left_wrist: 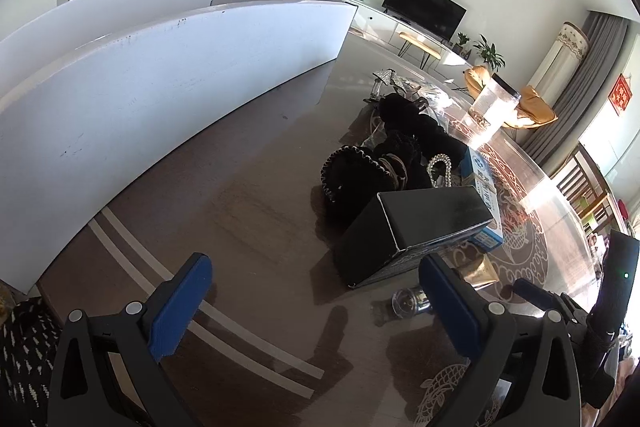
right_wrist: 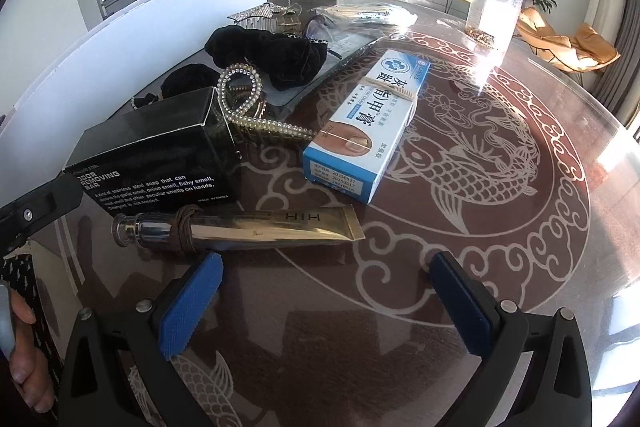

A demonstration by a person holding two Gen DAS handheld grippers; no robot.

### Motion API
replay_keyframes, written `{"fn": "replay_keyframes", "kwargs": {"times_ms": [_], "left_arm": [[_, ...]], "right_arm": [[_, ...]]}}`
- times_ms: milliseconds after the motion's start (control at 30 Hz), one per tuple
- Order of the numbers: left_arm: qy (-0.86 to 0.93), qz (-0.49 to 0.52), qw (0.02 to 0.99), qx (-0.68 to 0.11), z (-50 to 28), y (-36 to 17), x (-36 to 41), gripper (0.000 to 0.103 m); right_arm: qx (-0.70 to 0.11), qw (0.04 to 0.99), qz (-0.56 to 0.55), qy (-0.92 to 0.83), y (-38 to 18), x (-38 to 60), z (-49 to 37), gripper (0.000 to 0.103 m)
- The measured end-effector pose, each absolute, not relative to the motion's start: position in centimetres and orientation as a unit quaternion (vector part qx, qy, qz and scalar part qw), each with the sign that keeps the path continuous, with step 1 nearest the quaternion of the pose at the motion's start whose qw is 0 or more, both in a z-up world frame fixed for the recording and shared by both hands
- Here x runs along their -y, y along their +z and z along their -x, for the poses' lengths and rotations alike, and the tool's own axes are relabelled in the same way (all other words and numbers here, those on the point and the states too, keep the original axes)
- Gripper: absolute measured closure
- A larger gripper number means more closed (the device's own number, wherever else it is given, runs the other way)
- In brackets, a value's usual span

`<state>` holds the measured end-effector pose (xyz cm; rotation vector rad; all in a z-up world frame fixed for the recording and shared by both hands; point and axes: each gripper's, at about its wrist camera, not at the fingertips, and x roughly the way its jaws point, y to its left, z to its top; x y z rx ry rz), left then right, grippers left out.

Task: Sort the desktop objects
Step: 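Reach the left tool to the black box while the right tool reaches the gold HIH tube, then grasp the black box with the left tool while the right tool grasps the HIH tube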

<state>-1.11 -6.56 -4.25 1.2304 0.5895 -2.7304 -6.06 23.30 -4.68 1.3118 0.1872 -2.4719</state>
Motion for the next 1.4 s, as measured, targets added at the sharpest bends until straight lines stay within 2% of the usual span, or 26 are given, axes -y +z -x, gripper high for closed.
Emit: {"fn": "replay_keyframes", "kwargs": {"times_ms": [200,367,433,567,633,933,1067,1167,1300,1400], "left_arm": [[-0.896,-0.396,0.056,-0.192,1.1,-4.1,6.8,0.000],[-0.906,-0.370,0.076,-0.189,0.3,-3.2,7.4,0.000],[-0.908,-0.365,0.084,-0.190,0.1,-3.1,7.7,0.000],[-0.906,-0.371,0.074,-0.192,0.3,-3.2,7.6,0.000],[-0.906,-0.374,0.061,-0.189,0.6,-3.3,7.3,0.000],[-0.910,-0.402,-0.026,-0.094,5.1,-4.3,2.6,0.000],[-0.906,-0.420,-0.049,-0.027,7.0,-4.8,0.6,0.000],[-0.885,-0.461,-0.060,-0.016,8.1,-5.9,0.3,0.000],[-0.880,-0.471,-0.056,0.033,8.0,-6.3,-1.0,0.000],[-0.881,-0.467,-0.064,0.035,7.9,-6.3,-1.1,0.000]], "right_arm": [[0.028,0.176,-0.456,-0.872,-3.7,-24.6,5.2,0.000],[0.026,0.171,-0.457,-0.872,-4.0,-21.2,6.6,0.000],[0.014,0.172,-0.456,-0.873,-4.1,-19.7,6.9,0.000],[-0.086,0.165,-0.451,-0.873,-4.9,-17.3,6.5,0.000],[-0.092,0.169,-0.448,-0.873,-5.0,-18.0,6.0,0.000],[-0.071,0.134,-0.453,-0.879,-4.9,-26.5,3.8,0.000],[-0.074,0.141,-0.452,-0.878,-4.8,-26.8,3.5,0.000],[-0.074,0.141,-0.452,-0.878,-4.8,-26.8,3.5,0.000],[-0.075,0.140,-0.452,-0.878,-4.8,-26.8,3.6,0.000],[-0.075,0.140,-0.452,-0.878,-4.8,-26.8,3.6,0.000]]}}
